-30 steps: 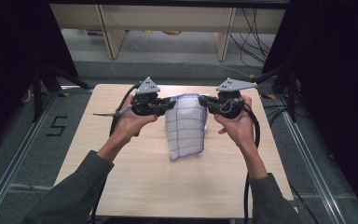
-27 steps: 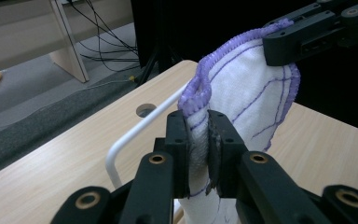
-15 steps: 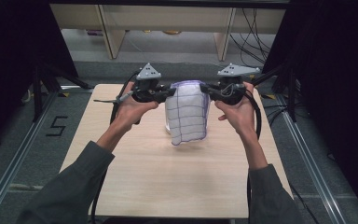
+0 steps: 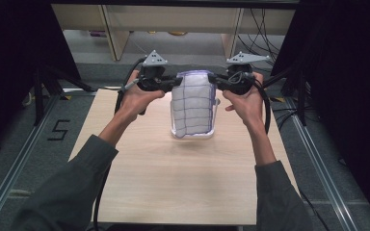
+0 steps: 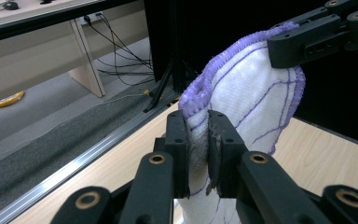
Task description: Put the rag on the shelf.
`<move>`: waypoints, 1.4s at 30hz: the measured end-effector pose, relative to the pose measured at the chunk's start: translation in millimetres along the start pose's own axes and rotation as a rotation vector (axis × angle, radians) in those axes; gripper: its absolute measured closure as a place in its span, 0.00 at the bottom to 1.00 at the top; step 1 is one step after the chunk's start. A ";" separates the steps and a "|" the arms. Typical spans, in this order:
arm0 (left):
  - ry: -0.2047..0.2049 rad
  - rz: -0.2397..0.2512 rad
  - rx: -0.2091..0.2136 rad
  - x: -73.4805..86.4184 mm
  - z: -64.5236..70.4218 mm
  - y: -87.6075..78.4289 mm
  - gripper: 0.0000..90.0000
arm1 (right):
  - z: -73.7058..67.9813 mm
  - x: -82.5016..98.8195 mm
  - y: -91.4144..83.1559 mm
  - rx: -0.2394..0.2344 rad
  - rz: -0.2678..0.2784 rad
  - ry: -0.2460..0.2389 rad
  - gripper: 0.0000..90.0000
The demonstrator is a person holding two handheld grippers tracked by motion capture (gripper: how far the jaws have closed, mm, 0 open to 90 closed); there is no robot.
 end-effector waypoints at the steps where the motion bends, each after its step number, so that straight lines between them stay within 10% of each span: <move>1: 0.005 -0.001 -0.003 -1.1 -0.7 1.0 0.87 | 1.3 -1.7 0.8 -0.005 0.005 -0.009 0.94; 21: -0.049 0.028 -0.039 -35.1 -31.6 14.9 0.87 | 21.8 -40.5 15.3 0.027 0.012 0.021 0.94; 32: -0.156 0.057 -0.053 -24.7 -55.8 50.4 0.85 | 40.3 -40.0 45.2 0.043 -0.025 0.076 0.93; 42: -0.168 0.013 -0.082 -9.0 -62.7 77.4 0.85 | 57.2 -21.6 75.2 0.118 -0.093 0.136 0.93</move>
Point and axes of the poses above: each handheld gripper's, and its own axes: y roughly forward along the jaws, x roughly out of its underside, z roughly to its right, the point moved 6 cm from there along y, roughly forward along the jaws, and after that the axes turned 2 degrees about -y, right-handed, at the moved point
